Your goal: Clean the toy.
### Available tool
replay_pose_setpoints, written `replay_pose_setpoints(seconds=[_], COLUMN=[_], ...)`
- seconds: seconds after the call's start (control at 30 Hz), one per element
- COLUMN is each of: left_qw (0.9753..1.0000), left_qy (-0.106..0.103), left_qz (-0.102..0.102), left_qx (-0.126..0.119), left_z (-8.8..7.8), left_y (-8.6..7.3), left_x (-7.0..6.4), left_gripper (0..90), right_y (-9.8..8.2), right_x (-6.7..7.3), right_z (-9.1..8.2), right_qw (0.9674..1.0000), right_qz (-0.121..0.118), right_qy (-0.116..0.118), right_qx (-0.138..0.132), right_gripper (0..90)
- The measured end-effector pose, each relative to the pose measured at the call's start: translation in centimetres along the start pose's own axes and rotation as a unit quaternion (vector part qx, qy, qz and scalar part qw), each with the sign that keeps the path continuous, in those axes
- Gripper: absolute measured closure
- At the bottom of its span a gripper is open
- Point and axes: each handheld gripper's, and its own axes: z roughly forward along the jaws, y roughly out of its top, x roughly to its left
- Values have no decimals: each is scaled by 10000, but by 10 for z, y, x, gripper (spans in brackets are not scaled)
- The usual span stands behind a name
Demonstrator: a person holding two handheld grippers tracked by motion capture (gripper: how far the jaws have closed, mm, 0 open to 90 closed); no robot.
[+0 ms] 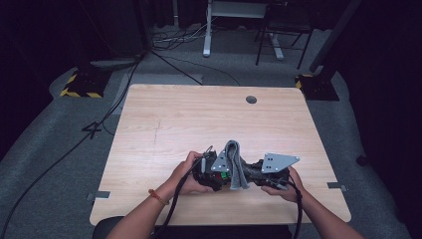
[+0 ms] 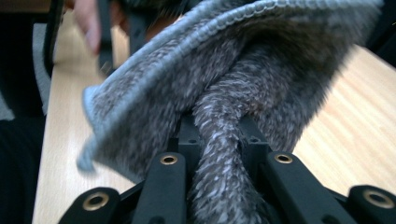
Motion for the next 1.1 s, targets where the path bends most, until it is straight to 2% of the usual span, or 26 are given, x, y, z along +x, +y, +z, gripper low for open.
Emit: replay_pose_setpoints(seconds=[0.1,0.17,0.2,0.27,0.33,0.37,0.43,0.5,0.53,0.7,0.8,0.87,0.9,0.93,1.0,1.1], left_qw=[10000,9999,9999,9998,9997,9996,9993,9987,9987,9995,9997,9998,9997,9998,9999,10000], left_qy=[-53,-73,-84,-78,-74,-46,-40,53,21,106,110,198,229,204,131,37], left_qz=[31,59,71,110,115,114,65,46,39,91,4,30,20,-34,-82,23], left_qx=[-35,-61,-84,-147,-203,-234,-377,-497,-502,-293,-215,-82,-5,18,43,66], left_z=[1,0,-1,-3,-6,-8,-14,-19,-20,-16,-13,-9,-7,-4,0,4], left_y=[2,3,3,4,5,5,5,5,5,3,1,-2,-3,-4,-5,-2], left_x=[-3,-4,-5,-7,-7,-7,-6,-5,-4,-4,0,2,3,4,6,0], left_gripper=[333,334,334,334,333,333,333,333,333,334,334,334,334,334,334,334], right_y=[-1,-3,-8,-15,-17,-19,-20,-21,-22,-20,-17,-16,-16,-14,-13,-8], right_x=[-4,-6,-10,-15,-16,-17,-17,-16,-16,-14,-11,-9,-9,-6,-4,-3], right_z=[0,1,4,6,6,7,8,10,10,9,6,4,4,2,1,-1], right_qw=[9999,9998,9987,9989,9988,9983,9983,9979,9978,9982,9988,9983,9983,9978,9981,9991], right_qz=[76,40,-100,119,145,145,183,183,218,166,84,-51,-51,-114,-157,-98], right_qy=[-138,-194,-391,-281,-256,-194,-167,-121,-85,-59,45,365,365,540,482,396], right_qx=[13,70,303,345,395,524,537,613,618,579,479,456,456,371,352,87], right_gripper=[766,771,776,776,776,775,776,775,775,775,775,775,775,775,773,768])
